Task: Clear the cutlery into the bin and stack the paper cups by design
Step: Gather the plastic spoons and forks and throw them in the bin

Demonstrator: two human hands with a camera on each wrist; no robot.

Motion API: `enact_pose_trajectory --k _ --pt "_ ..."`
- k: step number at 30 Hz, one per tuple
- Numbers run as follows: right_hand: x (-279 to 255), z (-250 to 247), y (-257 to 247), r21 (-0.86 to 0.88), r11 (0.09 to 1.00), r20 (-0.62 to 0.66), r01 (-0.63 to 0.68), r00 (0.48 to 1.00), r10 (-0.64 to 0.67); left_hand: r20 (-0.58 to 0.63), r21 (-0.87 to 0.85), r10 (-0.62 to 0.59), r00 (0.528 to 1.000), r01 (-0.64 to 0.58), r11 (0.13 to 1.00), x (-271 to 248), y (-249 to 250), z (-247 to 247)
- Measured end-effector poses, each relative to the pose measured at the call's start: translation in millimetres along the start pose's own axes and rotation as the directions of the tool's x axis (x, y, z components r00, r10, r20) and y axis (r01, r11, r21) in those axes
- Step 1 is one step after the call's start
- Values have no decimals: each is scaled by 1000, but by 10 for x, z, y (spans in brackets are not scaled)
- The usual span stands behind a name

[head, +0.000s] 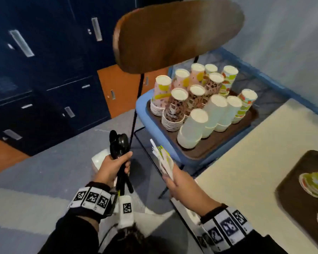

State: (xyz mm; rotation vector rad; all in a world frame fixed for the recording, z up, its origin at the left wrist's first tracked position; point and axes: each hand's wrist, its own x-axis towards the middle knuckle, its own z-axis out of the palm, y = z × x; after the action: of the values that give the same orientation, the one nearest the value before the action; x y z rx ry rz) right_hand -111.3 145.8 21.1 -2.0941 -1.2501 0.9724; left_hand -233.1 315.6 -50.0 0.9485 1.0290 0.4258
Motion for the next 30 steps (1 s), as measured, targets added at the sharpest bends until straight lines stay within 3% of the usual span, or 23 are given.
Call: enact_pose_trajectory --k 4,8,11,16,26,30 --pt "817 430 -389 7 998 112 -56 992 55 -114 46 -64 991 70 997 311 -25 -735" --pt "1745 924 -546 119 988 175 -95 982 73 -174 82 -112 978 128 988 679 -144 -1383" --pt "2312 1311 -538 165 967 184 -196 969 165 -185 108 -231 955 253 961 989 -311 -1658" --pt "2867 1965 -147 147 927 260 -345 918 300 -183 105 -380 907 403 909 1423 -676 -1858" --pt "3492 2973 700 -27 880 428 -475 790 439 -119 130 -453 884 466 875 2150 -1647 -2033" --pt "3697 3219 1074 -58 859 487 -508 737 469 -91 16 -528 844 531 847 2451 -1991 -1981"
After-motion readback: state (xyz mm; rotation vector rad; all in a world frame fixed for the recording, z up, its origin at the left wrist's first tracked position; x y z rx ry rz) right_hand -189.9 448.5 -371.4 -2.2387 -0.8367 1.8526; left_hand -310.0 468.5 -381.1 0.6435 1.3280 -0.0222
